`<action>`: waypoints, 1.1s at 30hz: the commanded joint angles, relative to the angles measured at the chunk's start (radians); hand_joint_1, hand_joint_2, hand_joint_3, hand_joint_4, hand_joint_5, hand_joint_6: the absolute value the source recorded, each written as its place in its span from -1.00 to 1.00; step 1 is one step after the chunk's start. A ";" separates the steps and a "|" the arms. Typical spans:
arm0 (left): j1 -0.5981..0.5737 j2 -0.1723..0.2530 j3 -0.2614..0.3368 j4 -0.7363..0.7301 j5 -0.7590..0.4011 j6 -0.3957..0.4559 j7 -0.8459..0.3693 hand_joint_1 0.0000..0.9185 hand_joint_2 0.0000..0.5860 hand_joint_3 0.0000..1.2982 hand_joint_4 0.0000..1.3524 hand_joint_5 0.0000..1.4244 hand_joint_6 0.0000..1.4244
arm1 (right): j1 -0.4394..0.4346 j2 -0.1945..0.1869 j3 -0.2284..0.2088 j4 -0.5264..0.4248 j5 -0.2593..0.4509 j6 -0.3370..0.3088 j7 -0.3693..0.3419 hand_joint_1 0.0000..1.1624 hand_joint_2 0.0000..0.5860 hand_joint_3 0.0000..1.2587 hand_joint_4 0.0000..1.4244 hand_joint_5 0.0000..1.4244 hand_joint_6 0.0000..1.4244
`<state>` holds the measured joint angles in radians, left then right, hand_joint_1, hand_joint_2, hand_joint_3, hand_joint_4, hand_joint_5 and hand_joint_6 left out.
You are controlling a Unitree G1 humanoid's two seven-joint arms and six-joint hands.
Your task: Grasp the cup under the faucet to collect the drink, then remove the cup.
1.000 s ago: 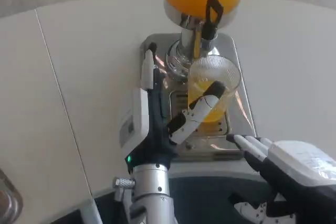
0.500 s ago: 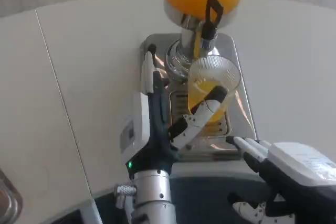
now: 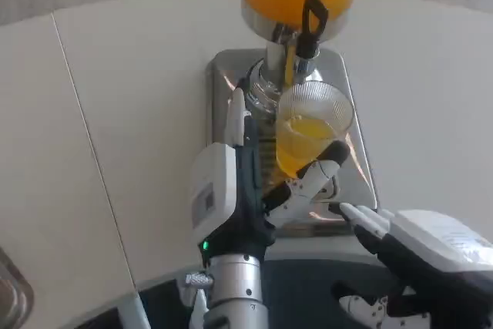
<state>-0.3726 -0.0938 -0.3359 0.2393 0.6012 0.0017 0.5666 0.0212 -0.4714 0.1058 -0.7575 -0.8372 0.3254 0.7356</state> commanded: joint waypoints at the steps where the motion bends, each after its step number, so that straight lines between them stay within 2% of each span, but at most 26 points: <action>1: -0.035 -0.017 -0.012 0.044 0.006 -0.020 0.002 -0.60 -0.86 -1.00 -1.00 -0.62 -0.58 | 0.004 -0.008 -0.006 0.008 0.016 0.003 0.004 -0.23 0.67 -1.00 -1.00 -1.00 -1.00; 9: -0.080 -0.026 -0.007 0.120 0.002 -0.037 0.022 -0.59 -0.86 -1.00 -1.00 -0.63 -0.58 | 0.004 -0.018 -0.004 -0.003 0.010 -0.005 -0.002 -0.22 0.69 -1.00 -1.00 -1.00 -1.00; 18: -0.132 -0.049 -0.011 0.201 0.002 -0.059 0.063 -0.58 -0.86 -1.00 -1.00 -0.62 -0.59 | 0.002 -0.016 -0.006 -0.010 0.013 0.019 0.015 -0.21 0.70 -1.00 -1.00 -1.00 -1.00; 33: -0.227 -0.057 0.014 0.329 -0.012 -0.037 0.100 -0.58 -0.86 -1.00 -1.00 -0.60 -0.56 | -0.008 -0.024 -0.008 0.007 0.045 0.050 0.036 -0.18 0.74 -1.00 -1.00 -1.00 -1.00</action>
<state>-0.5474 -0.1242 -0.3302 0.5367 0.5980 -0.0382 0.6562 0.0124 -0.4833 0.1041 -0.7552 -0.8054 0.3664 0.7572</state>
